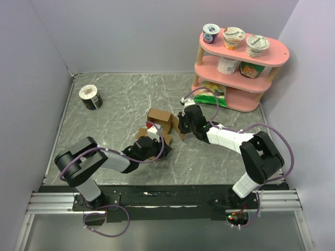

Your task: Fold the paper box

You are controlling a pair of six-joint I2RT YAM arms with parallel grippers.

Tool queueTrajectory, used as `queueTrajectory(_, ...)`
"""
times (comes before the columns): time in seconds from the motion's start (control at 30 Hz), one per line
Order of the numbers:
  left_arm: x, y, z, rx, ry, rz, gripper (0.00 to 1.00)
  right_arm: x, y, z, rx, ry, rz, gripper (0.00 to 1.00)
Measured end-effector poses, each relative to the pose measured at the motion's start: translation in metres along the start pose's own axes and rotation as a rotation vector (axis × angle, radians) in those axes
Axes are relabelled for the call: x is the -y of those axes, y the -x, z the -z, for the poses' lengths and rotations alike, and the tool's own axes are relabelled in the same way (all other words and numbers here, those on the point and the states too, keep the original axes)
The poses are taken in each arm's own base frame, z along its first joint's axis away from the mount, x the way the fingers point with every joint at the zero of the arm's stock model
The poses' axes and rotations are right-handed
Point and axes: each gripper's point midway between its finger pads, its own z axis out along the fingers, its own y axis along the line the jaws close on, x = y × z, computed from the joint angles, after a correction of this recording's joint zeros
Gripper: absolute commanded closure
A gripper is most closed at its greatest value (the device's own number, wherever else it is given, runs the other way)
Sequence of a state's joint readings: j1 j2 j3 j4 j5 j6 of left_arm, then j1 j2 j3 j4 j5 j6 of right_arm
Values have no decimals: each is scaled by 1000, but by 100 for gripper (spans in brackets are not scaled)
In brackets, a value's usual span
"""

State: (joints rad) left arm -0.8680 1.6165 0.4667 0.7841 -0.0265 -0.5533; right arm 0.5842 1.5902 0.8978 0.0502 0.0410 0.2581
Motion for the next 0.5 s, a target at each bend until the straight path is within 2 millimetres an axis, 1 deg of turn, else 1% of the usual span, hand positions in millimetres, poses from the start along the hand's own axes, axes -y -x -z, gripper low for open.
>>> queueTrajectory(0.2, -13, -21, -9, -38, 30, -2, 62, 0, -8, -1, -30, 3, 3, 84)
queueTrajectory(0.33, -12, -18, -17, -21, 21, 0, 64, -1, -10, 1, -50, 7, -9, 84)
queueTrajectory(0.4, -11, -18, -18, -18, 20, 4, 67, -4, -7, 2, -60, 8, -25, 83)
queueTrajectory(0.5, -11, -18, -19, -17, 20, 8, 67, -12, 4, 5, -56, 30, -68, 79)
